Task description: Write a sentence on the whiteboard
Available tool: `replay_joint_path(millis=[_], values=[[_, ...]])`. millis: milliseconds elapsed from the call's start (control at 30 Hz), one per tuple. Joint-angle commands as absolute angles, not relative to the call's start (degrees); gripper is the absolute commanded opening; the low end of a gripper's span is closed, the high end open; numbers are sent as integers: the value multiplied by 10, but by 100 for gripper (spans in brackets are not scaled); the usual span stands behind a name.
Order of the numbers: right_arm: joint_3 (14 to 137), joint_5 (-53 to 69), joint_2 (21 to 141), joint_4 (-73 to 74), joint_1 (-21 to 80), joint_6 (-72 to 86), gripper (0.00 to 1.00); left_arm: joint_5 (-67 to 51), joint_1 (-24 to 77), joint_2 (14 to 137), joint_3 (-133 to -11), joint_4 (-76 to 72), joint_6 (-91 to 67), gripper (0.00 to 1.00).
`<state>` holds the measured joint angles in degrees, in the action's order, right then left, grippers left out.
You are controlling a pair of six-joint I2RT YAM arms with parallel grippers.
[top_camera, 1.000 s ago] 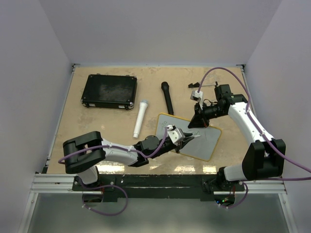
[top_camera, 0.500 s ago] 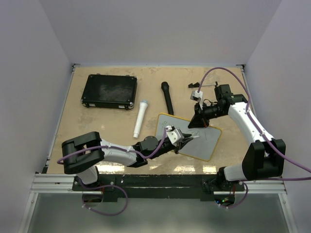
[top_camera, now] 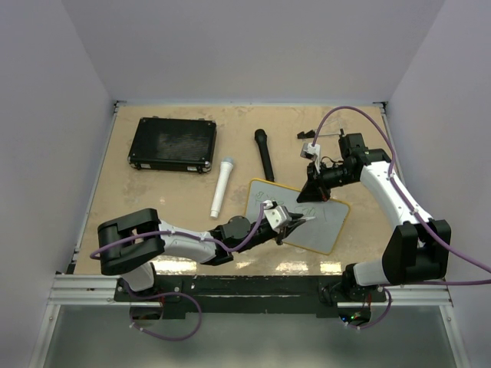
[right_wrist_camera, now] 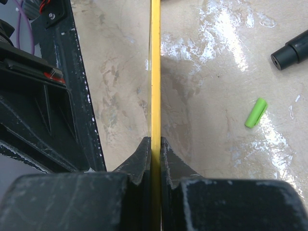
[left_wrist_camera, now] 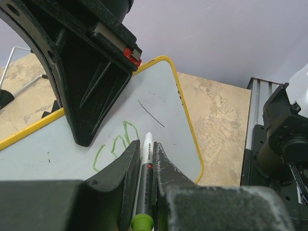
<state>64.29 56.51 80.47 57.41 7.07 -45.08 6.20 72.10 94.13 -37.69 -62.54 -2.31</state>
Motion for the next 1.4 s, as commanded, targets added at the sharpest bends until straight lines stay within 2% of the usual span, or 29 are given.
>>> replay_joint_path(millis=[0,1367], values=[[641,586,783,561,69,-479,0,61,726,930,-389,-651,-18,0],[641,589,783,560,70,-480,0,72,729,981,-475,-579,23,0]])
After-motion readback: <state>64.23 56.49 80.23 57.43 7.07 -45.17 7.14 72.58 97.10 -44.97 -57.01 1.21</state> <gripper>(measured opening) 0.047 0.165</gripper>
